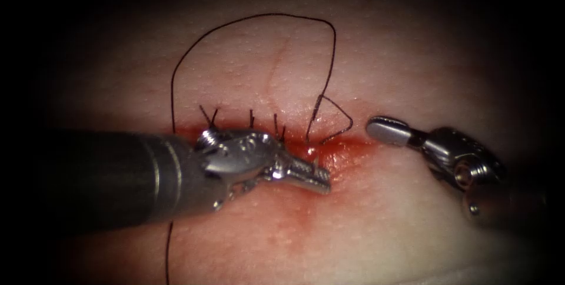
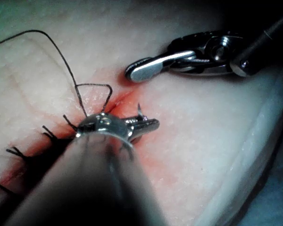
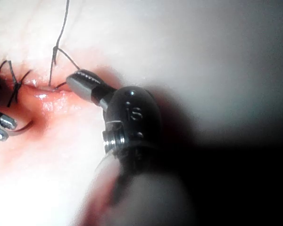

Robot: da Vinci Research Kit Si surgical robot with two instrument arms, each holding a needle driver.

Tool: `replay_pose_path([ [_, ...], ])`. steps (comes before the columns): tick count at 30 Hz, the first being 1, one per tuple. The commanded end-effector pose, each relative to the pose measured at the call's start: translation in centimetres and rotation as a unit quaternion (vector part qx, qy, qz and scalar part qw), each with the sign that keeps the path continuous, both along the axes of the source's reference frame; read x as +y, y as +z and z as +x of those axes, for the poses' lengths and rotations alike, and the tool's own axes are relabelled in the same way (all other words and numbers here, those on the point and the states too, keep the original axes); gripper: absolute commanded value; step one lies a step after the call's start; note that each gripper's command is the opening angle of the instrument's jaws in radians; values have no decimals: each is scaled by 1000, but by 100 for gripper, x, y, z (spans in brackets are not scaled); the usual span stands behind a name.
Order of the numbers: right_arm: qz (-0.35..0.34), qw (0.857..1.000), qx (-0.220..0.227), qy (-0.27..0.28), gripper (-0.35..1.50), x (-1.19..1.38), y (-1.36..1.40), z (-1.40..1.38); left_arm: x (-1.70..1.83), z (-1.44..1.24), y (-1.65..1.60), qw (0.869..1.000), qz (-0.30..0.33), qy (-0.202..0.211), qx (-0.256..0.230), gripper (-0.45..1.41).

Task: Wound Closure
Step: Grab the needle near the tip with the left hand and pull it through the wound.

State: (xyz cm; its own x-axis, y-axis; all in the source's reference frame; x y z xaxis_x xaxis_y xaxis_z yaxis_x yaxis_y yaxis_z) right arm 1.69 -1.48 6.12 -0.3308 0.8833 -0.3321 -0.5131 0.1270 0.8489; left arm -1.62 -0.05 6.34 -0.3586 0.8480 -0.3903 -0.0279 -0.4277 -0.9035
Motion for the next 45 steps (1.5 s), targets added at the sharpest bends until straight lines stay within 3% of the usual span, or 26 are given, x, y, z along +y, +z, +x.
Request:
replay_pose_path([
  [1, 0, 1000, 3, -3, -16, -4, 8, 9, 1, -5, 4, 1000, -2, 2, -5, -45],
  [5, 4, 1000, 5, -5, -14, -8, 12, 10, 5, -3, -3, 998, 43, -4, -37, -45],
  [11, 15, 1000, 9, -5, -16, -15, 17, 10, 11, 0, -27, 986, 150, -1, -77, -45],
  [19, 17, 1000, 16, -5, -16, -24, 20, 10, 19, 5, -62, 978, 169, 1, -122, -45],
  [21, 17, 1000, 18, -6, -9, -25, 20, 10, 21, 7, -72, 982, 125, 5, -144, -45],
  [23, 17, 999, 26, -16, 4, -27, 18, 10, 22, 13, -83, 985, 38, -2, -168, -45],
  [26, 16, 998, 41, -34, 53, -30, 15, 12, 18, 19, -91, 982, -41, -9, -182, -45],
  [28, -42, 996, 24, -73, 86, -31, 10, 18, 15, 23, -97, 976, -121, -9, -178, -45],
  [31, -115, 985, -6, -125, 103, -30, 2, 30, 13, 27, -106, 964, -208, -12, -167, -45],
  [37, -173, 972, -23, -159, 98, -28, -21, 52, 20, 35, -121, 928, -351, -21, -120, -45],
  [41, -189, 968, -42, -161, 90, -20, -38, 66, 30, 46, -128, 912, -396, -35, -105, -45],
  [45, -191, 966, -62, -162, 85, -11, -43, 72, 34, 53, -142, 904, -412, -42, -109, -45],
])
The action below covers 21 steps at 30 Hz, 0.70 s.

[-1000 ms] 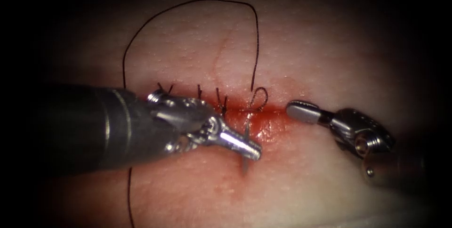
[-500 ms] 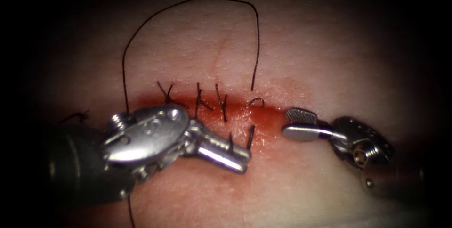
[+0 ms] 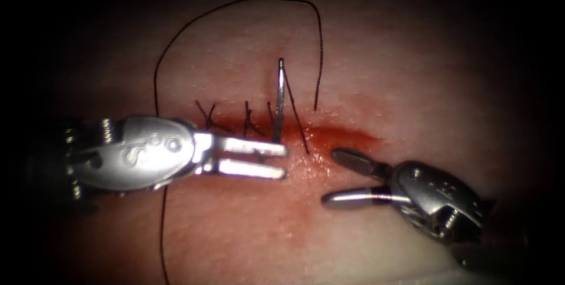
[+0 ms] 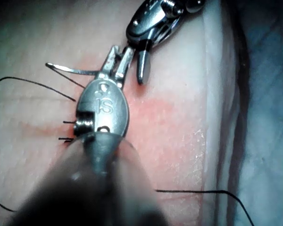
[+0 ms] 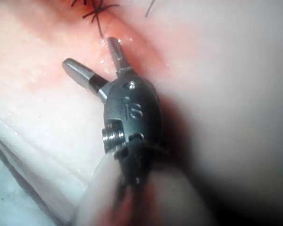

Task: Wound Closure
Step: Grab the needle near the tip with the left hand and pull it through the wound, then use the right needle driver to pull the suture through until only a short tail is left.

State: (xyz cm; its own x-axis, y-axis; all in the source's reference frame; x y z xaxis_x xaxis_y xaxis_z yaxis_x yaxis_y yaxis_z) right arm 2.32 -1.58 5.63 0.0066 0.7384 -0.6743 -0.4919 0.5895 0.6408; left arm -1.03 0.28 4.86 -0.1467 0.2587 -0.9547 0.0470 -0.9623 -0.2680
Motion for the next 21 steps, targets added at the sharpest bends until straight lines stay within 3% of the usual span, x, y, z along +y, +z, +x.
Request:
replay_pose_path([
  [1, 4, 1000, -4, -5, 81, 0, 7, 10, 1, -4, 1, 1000, -4, -1, -7, -45],
  [3, 8, 1000, -12, -9, 81, 2, 10, 14, 0, -1, -10, 1000, -13, -8, -15, -45],
  [5, 8, 999, -28, -15, 70, 4, 14, 19, -1, 1, -21, 1000, -20, -10, -22, -45],
  [12, 21, 997, -71, -25, 65, 13, 37, 27, -14, 0, -29, 999, -23, -8, -25, -45],
  [16, 25, 996, -84, -29, 31, 13, 44, 36, -24, 0, -29, 999, -28, -7, -23, -45],
  [21, 24, 994, -95, -41, 14, -1, 49, 43, -28, 3, -35, 999, -28, -4, -25, -45],
])
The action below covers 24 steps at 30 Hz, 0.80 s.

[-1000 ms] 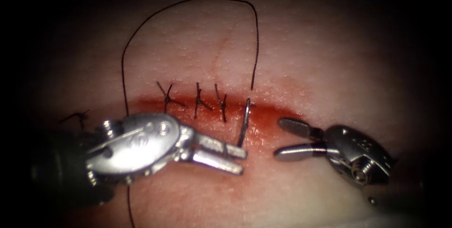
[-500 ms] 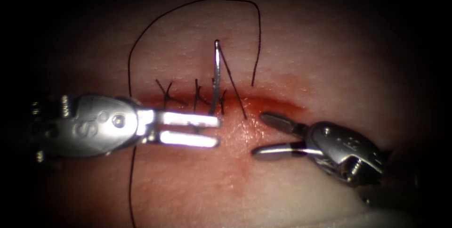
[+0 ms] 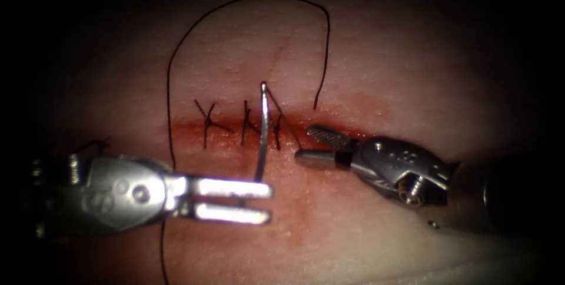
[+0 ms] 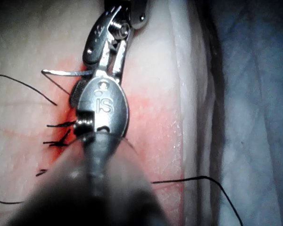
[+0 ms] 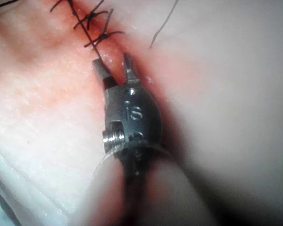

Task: Wound Closure
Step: Use the right needle driver to pull the suture through until only a short tail is left.

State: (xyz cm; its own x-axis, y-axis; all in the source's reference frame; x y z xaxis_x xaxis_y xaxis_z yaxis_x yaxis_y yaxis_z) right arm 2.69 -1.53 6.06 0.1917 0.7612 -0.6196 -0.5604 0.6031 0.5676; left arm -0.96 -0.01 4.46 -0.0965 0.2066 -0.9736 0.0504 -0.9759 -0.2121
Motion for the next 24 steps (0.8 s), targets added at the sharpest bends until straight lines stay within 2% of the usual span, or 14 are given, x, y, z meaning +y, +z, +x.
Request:
replay_pose_path([
  [1, 0, 1000, 2, -1, 14, -7, 7, 7, 0, -5, 6, 1000, -1, 0, -1, -45],
  [5, -11, 1000, 15, 1, 9, -13, -1, 11, -9, -9, 32, 1000, -9, 1, 0, -45],
  [6, -11, 1000, 14, 2, 12, -13, 0, 11, -10, -10, 34, 1000, -10, 1, 0, -45],
  [7, -10, 1000, 12, 1, 28, -12, 3, 12, -11, -12, 34, 1000, -10, -1, 0, -45],
  [9, -8, 1000, 9, -3, 28, -11, 6, 12, -12, -12, 27, 1000, -10, -1, 1, -45],
  [13, -9, 1000, -2, -5, -3, -12, 7, 11, -15, -8, 17, 1000, -9, 1, 0, -45],
  [15, -9, 1000, -7, -5, -35, -14, 5, 9, -15, -6, 16, 1000, -9, 1, -1, -45],
  [18, 17, 1000, -25, -1, -35, -25, -4, 7, -16, -5, 17, 1000, -9, 2, -1, -45],
  [24, 46, 999, -19, 8, -35, -48, -36, -1, -31, -6, 22, 1000, -2, 4, 6, -45],
])
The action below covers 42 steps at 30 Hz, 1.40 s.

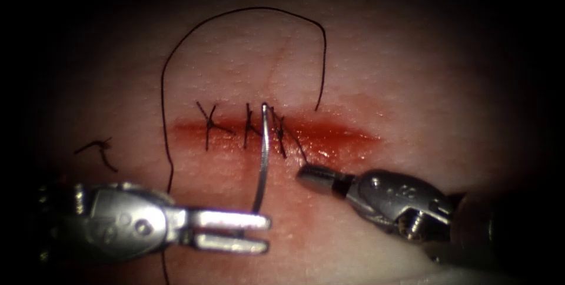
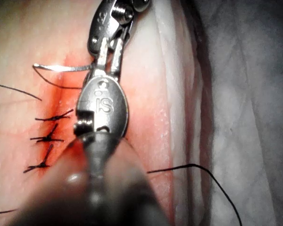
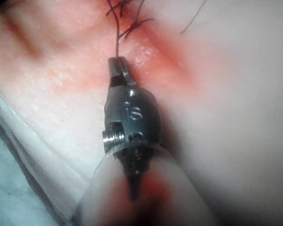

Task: Wound Closure
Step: Use the right needle driver to pull the suture through until only a short tail is left.

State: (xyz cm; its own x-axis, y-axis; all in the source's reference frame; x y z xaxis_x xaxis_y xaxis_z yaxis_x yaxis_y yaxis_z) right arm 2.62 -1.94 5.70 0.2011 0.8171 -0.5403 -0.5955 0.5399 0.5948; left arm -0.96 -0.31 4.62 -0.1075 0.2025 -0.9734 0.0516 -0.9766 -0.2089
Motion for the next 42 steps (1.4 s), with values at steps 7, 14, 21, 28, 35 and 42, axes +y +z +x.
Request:
replay_pose_path([
  [7, 13, 1000, 11, -5, -35, -36, -53, 23, -10, 11, 8, 1000, 18, 11, 22, -45],
  [14, 19, 999, 46, -10, -35, -47, -95, 44, -13, 27, 5, 998, 50, 1, 43, -45],
  [21, -123, 989, 63, -54, 110, -5, -88, 21, -4, 44, 1, 998, 33, 3, 45, -45],
  [28, -194, 975, 26, -103, 118, 24, -53, 3, 3, 51, -4, 999, 16, -12, 48, -45],
  [35, -247, 958, 1, -147, 118, 34, -19, 15, 9, 51, -20, 999, -6, -34, 23, -45],
  [42, -247, 955, -13, -163, 59, 38, -11, 29, 13, 52, -35, 998, -20, -51, -3, -45],
])
